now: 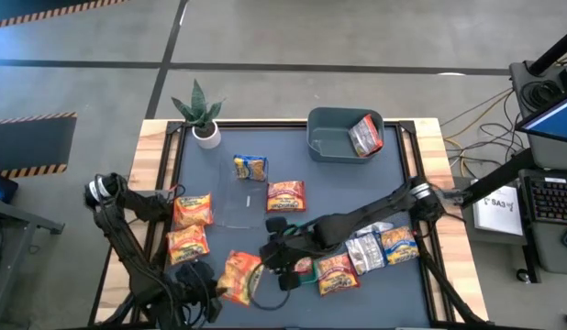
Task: Sort Maruchan noodles
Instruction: Put the orange noodle pack into the dark blue bin
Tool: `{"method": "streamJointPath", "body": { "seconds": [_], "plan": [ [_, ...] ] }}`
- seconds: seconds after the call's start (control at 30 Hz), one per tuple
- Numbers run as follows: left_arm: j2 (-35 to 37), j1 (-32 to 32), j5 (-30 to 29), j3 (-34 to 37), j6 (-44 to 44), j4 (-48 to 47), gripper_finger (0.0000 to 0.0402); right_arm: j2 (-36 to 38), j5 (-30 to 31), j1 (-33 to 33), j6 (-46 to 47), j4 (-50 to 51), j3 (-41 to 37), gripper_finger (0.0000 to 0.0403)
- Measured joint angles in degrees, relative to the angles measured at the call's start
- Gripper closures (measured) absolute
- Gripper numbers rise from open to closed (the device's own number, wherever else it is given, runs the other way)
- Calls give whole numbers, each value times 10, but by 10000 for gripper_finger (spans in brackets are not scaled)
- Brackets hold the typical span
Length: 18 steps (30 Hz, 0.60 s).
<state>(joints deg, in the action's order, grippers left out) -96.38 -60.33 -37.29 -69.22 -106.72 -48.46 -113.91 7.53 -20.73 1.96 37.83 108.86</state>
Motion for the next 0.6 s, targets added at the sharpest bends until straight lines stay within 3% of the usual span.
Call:
{"method": "streamJointPath", "body": {
  "seconds": [0.23, 0.6],
  "plan": [
    [0, 35, -92, -84, 91, -112, 312, 154, 0, -1, -21, -140, -215, 248],
    [1, 164, -102, -157, 366, -137, 315, 357, 1, -8, -57, -303, -466, 252]
  ]
}}
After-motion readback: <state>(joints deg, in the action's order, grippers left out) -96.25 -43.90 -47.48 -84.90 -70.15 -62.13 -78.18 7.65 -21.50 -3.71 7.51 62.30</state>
